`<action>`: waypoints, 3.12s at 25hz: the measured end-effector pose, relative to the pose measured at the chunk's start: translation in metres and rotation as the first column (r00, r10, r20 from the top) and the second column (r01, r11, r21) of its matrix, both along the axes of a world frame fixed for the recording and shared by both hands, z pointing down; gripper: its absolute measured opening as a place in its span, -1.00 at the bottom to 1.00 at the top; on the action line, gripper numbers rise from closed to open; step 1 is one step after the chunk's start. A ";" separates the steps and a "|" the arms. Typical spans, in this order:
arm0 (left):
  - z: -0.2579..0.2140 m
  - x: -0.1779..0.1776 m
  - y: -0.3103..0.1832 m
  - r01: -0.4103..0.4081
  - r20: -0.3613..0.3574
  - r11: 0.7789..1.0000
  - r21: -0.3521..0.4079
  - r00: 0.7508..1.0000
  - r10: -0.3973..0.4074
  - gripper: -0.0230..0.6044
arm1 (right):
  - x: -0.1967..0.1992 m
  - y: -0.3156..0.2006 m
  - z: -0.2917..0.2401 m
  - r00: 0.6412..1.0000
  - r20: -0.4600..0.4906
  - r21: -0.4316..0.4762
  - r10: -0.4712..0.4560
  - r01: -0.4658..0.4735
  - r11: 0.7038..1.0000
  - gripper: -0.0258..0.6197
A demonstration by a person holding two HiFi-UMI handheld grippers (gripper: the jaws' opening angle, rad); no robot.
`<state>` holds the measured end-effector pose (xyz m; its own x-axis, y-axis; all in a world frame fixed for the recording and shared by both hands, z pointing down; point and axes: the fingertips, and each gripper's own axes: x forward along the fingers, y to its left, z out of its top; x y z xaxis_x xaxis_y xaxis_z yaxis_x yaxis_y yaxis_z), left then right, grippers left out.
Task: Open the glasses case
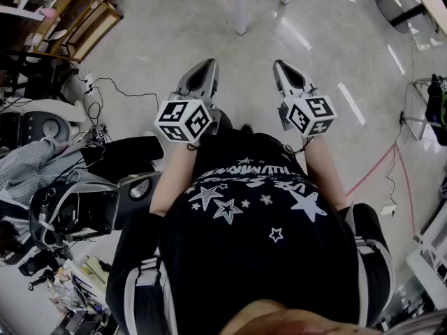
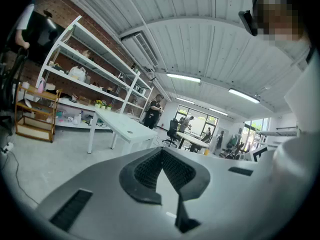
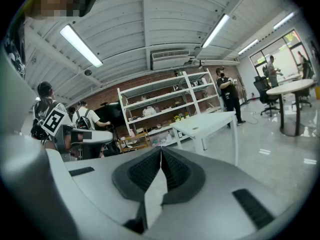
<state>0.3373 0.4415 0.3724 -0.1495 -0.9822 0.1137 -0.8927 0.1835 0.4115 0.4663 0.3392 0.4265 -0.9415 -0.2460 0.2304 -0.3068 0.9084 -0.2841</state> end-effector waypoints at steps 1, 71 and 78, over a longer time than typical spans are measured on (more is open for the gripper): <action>-0.003 -0.002 0.003 0.015 -0.014 1.000 0.015 1.000 -0.014 -0.89 | -0.002 0.002 0.000 1.000 0.006 -0.003 -0.010 0.010 1.000 -0.89; -0.011 -0.438 -0.381 -0.068 0.080 0.997 -0.041 0.994 0.071 -0.89 | -0.444 -0.396 -0.034 0.990 -0.026 0.169 0.142 -0.136 0.976 -0.89; -0.002 -0.450 -0.435 -0.050 0.076 0.997 -0.063 0.996 0.054 -0.89 | -0.464 -0.449 -0.019 0.993 -0.074 0.148 0.090 -0.078 0.986 -0.89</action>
<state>-0.1122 0.0064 0.3700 -0.1092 -0.9804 0.1639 -0.9307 0.1588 0.3296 0.0027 -0.1099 0.4078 -0.8960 -0.3596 0.2607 -0.4003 0.9081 -0.1233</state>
